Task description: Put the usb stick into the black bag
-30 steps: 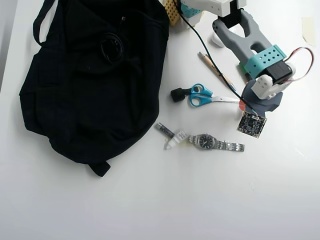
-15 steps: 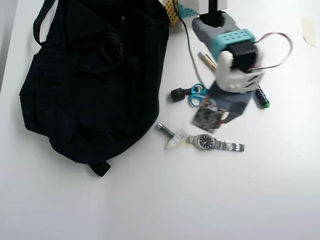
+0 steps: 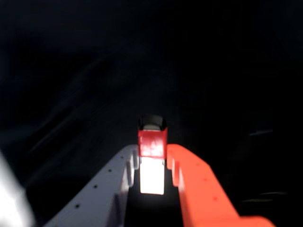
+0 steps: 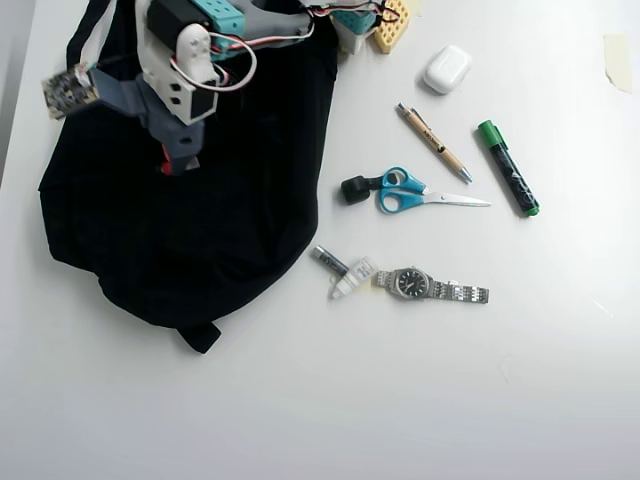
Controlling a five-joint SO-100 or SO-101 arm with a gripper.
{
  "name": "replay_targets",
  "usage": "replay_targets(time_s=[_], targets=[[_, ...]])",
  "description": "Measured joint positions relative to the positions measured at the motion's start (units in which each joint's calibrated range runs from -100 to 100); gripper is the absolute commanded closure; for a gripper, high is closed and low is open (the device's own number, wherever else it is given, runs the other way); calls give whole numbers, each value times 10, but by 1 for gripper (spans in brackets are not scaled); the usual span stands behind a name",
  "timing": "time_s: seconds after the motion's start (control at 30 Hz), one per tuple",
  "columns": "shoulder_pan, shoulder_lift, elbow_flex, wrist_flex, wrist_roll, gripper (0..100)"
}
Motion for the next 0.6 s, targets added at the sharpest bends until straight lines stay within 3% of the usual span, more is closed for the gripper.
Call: replay_targets(time_s=[0.07,0.1,0.17,0.23,0.33,0.4,0.5,0.53,0.6], targets=[[21,0,0,0,2,69],[18,0,0,0,1,64],[20,0,0,1,-2,70],[-16,0,0,1,-8,94],[-75,-145,42,1,35,98],[-135,-362,181,1,59,98],[-321,-770,747,-22,48,98],[-404,-947,998,-132,5,98],[-418,-1033,1147,-201,-7,98]])
